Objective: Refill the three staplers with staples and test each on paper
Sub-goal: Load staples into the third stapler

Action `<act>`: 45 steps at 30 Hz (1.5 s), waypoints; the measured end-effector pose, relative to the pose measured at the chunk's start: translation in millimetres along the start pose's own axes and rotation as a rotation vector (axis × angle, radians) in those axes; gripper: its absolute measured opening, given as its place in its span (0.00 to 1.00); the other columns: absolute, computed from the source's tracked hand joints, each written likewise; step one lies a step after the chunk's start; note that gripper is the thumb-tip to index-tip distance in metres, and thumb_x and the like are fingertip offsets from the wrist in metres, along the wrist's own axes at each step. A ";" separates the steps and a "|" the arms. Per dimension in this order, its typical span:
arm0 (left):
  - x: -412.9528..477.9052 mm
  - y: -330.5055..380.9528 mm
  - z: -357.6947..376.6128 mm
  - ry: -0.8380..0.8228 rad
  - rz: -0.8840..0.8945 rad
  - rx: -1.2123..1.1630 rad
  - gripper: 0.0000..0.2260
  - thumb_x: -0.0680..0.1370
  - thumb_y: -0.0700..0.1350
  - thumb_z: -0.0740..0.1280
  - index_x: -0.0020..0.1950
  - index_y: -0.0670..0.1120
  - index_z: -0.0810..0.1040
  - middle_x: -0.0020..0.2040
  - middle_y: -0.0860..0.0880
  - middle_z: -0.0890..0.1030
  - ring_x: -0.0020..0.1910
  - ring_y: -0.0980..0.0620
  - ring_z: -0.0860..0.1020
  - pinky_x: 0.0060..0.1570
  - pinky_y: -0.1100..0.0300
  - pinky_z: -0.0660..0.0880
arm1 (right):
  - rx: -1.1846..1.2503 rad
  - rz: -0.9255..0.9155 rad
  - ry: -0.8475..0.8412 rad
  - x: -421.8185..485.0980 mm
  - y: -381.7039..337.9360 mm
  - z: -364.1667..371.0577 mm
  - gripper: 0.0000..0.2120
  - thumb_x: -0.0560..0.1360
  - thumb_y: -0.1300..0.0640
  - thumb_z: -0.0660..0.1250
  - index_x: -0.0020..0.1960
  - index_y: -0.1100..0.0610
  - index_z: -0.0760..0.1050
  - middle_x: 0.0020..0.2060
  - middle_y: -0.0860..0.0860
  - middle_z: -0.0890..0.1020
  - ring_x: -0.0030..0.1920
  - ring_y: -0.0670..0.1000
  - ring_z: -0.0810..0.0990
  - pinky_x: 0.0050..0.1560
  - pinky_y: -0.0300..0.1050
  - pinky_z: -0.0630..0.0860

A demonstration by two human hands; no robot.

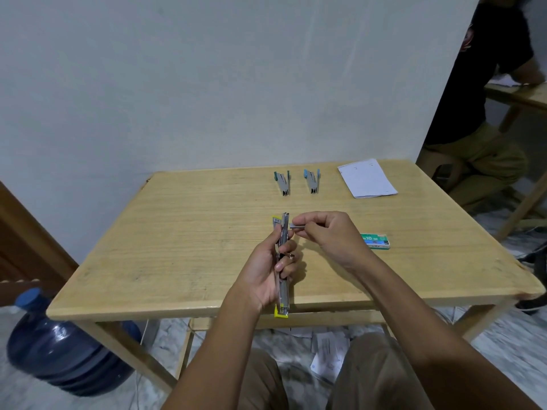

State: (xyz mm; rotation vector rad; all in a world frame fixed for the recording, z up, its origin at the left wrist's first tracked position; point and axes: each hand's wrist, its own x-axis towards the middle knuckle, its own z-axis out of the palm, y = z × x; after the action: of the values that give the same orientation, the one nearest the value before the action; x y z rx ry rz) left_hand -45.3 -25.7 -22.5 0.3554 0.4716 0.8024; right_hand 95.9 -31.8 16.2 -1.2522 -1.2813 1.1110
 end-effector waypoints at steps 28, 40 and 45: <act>2.1 3.8 -2.6 -0.024 0.015 0.044 0.13 0.83 0.50 0.56 0.44 0.45 0.72 0.28 0.51 0.67 0.16 0.59 0.61 0.13 0.68 0.57 | -0.844 -0.296 -0.415 21.7 -43.3 -6.2 0.23 0.75 0.64 0.71 0.66 0.47 0.73 0.46 0.43 0.82 0.46 0.39 0.81 0.52 0.39 0.76; 1.1 2.5 -4.8 -0.039 0.022 0.033 0.11 0.84 0.49 0.55 0.49 0.45 0.72 0.29 0.50 0.67 0.16 0.59 0.61 0.14 0.68 0.58 | -0.875 -0.378 -0.252 20.7 -33.9 -6.8 0.27 0.72 0.56 0.75 0.67 0.40 0.72 0.40 0.35 0.84 0.48 0.41 0.80 0.51 0.41 0.73; 4.8 3.1 -6.5 -0.042 0.021 0.022 0.13 0.83 0.51 0.57 0.43 0.45 0.72 0.28 0.51 0.67 0.16 0.59 0.61 0.14 0.68 0.57 | -0.767 -0.356 -0.165 22.2 -11.9 -9.4 0.18 0.71 0.51 0.76 0.59 0.43 0.78 0.48 0.37 0.81 0.48 0.39 0.77 0.55 0.47 0.75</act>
State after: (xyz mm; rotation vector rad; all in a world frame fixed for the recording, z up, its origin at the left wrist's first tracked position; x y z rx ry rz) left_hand -47.7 -19.3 -27.7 0.3973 0.4385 0.8088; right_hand 104.6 -10.5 29.9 -1.3984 -2.0748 0.4692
